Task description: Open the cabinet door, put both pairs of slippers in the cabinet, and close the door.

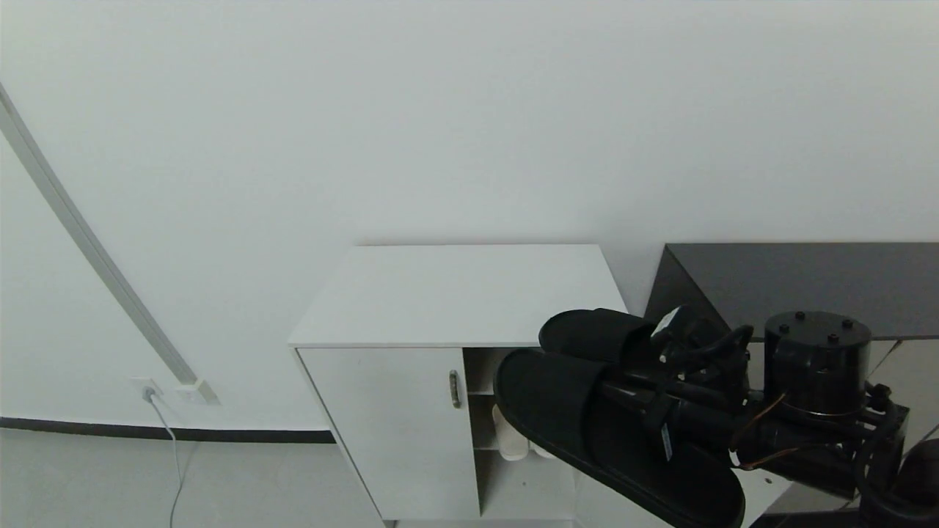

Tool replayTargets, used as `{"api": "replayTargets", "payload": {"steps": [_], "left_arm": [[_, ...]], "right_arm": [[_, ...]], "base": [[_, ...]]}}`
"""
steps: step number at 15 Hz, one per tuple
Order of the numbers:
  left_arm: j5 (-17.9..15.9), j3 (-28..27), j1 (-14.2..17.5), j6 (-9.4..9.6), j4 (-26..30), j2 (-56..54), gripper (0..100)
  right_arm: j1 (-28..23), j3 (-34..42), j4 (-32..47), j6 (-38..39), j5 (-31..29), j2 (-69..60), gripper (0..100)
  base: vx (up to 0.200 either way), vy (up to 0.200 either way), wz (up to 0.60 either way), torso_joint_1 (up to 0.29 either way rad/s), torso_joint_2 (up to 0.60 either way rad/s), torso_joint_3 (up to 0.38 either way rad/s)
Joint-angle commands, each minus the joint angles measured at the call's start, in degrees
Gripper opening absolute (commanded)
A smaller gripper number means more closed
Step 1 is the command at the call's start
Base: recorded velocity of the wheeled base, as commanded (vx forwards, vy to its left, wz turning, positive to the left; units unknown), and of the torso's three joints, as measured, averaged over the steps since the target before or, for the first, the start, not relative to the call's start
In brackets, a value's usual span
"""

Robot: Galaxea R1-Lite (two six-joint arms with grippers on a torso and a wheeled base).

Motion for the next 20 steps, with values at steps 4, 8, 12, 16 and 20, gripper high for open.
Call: {"api": "replayTargets", "payload": {"steps": [4,8,12,16,20], "left_arm": [[0.0,0.0,0.0,0.0,0.0,0.1,0],[0.0,0.0,0.0,0.0,0.0,0.1,0],[0.0,0.0,0.0,0.0,0.0,0.1,0],[0.0,0.0,0.0,-0.26,-0.1,0.1,0],[0.0,0.0,0.0,-0.26,0.0,0.1,0]], "right_arm": [[0.2,0.6,-0.1,-0.1,0.3,0.0,0],[0.3,0.6,-0.1,-0.1,0.4,0.0,0],[0.3,1.2,-1.0,-0.1,0.5,-0.1,0],[0.7,2.3,-3.7,-0.1,0.4,0.1,0],[0.8,2.5,-3.7,-0.1,0.4,0.3,0]], "base": [[0.0,0.0,0.0,0.0,0.0,0.0],[0.0,0.0,0.0,0.0,0.0,0.0],[0.0,0.0,0.0,0.0,0.0,0.0],[0.0,0.0,0.0,0.0,0.0,0.0],[0.0,0.0,0.0,0.0,0.0,0.0]]}}
